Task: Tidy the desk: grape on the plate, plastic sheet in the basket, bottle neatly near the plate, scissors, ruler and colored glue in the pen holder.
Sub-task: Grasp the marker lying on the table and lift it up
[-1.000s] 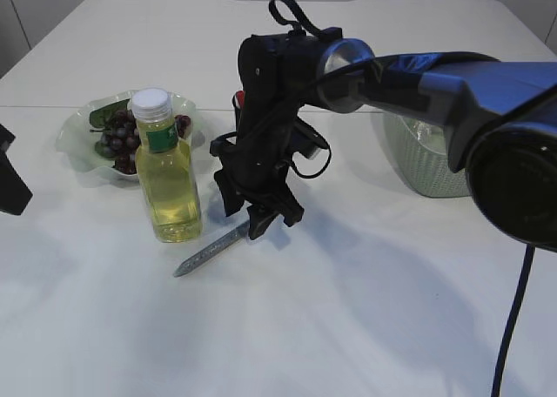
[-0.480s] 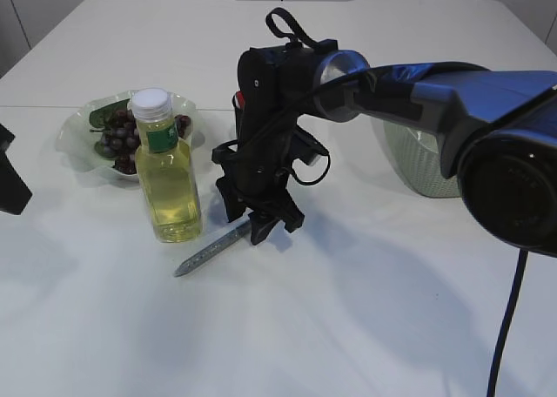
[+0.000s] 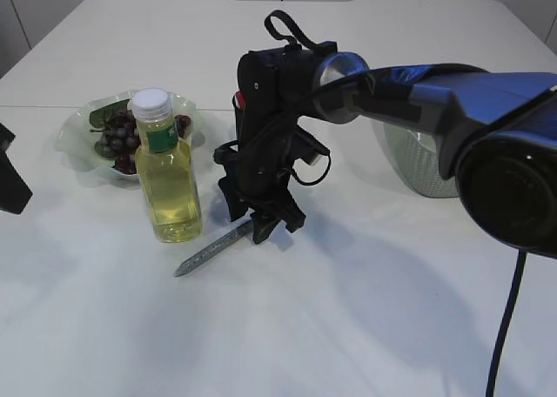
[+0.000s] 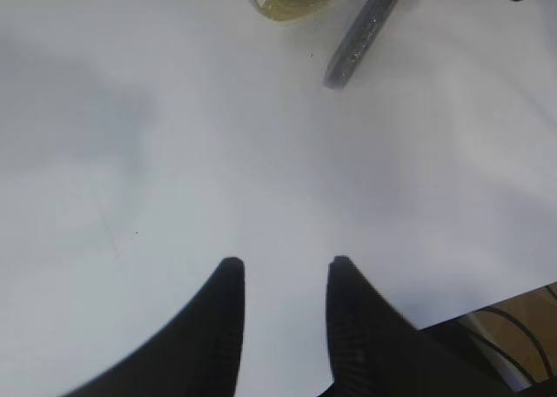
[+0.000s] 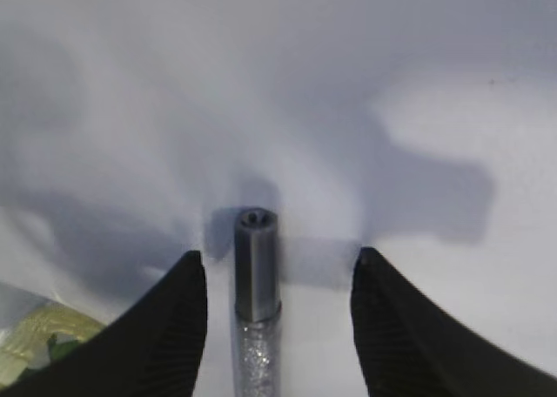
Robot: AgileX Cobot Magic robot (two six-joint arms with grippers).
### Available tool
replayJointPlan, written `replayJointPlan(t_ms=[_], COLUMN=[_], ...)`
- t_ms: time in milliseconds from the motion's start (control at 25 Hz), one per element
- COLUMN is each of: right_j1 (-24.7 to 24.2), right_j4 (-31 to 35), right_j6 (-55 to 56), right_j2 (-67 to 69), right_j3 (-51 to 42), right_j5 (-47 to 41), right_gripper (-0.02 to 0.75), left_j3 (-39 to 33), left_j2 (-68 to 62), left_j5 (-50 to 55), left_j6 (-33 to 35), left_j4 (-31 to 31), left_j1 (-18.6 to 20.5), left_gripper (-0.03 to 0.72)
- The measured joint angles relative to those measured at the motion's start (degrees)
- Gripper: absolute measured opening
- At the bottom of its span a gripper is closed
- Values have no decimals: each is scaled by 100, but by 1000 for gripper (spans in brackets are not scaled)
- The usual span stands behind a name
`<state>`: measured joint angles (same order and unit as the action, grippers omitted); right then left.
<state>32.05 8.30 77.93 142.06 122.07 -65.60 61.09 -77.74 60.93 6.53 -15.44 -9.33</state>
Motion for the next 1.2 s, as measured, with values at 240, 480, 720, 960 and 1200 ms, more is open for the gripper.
replayJointPlan(t_ms=[240,480,720,960,1200], right_j1=[0,0,0,0,0], right_j4=[8,8,52,84,107], right_j6=[0,0,-72,-294,-942], right_j2=[63,71,89,89,89], right_j3=[0,4,4,4,13], right_j5=[20,20,20,20,-43], right_gripper=[423,407,190,134,134], left_j3=[0,0,0,0,0], left_j2=[0,0,0,0,0], left_j5=[-10,-10,-10,-10,-10], left_j6=[0,0,0,0,0], left_j4=[0,0,0,0,0], left_j1=[0,0,0,0,0], left_gripper=[239,239,239,239,239])
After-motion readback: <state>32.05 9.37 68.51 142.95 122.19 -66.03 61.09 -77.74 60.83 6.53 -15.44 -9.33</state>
